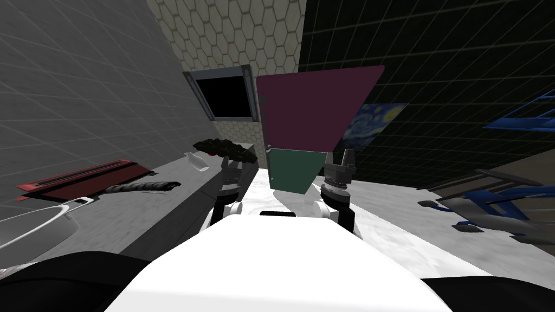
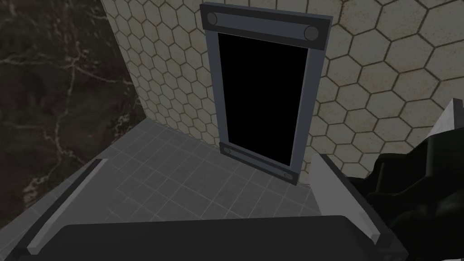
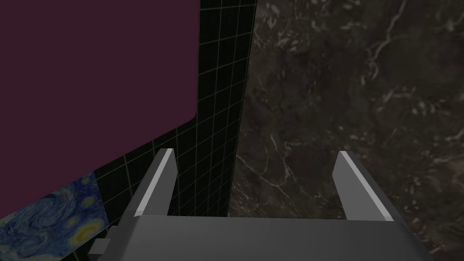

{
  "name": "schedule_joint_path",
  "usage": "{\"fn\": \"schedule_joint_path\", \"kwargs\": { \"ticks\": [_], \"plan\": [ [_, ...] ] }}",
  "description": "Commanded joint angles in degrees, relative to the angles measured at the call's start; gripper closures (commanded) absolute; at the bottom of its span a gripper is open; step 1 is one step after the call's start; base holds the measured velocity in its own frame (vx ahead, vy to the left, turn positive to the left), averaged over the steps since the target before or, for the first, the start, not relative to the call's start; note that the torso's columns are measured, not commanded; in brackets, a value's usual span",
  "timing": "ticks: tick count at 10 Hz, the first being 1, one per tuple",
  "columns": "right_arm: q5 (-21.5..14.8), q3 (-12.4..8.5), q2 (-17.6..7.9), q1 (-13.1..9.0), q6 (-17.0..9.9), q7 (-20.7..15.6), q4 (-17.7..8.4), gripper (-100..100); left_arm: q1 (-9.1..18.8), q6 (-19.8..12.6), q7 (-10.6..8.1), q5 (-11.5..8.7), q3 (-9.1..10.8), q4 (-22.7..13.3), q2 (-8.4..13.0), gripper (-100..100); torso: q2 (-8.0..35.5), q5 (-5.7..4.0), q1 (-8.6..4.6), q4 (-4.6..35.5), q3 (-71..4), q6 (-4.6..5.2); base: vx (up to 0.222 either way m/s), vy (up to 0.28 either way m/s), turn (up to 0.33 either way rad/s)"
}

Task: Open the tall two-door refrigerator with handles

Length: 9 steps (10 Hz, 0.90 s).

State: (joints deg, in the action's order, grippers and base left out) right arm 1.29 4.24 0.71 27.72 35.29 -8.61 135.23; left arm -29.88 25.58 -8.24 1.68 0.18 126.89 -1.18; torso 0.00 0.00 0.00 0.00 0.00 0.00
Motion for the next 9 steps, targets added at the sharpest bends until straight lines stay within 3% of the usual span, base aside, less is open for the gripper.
{"fn": "schedule_joint_path", "kwargs": {
  "ticks": [1, 9],
  "plan": [
    [0.00, 0.00, 0.00, 0.00, 0.00, 0.00, 0.00, 0, 0.00, 0.00, 0.00, 0.00, 0.00, 0.00, 0.00, 0, 2.32, 0.00, 0.00, 2.35, -4.67, 0.00, 0.000, 0.000, 0.000],
    [0.00, 0.00, 0.00, 0.00, 0.00, 0.00, 0.02, 0, 0.00, 0.01, 0.00, 0.00, 0.00, 0.02, 0.00, 0, 35.39, 0.00, 0.00, 35.37, -70.73, 0.00, 0.000, 0.000, 0.000]
  ]
}}
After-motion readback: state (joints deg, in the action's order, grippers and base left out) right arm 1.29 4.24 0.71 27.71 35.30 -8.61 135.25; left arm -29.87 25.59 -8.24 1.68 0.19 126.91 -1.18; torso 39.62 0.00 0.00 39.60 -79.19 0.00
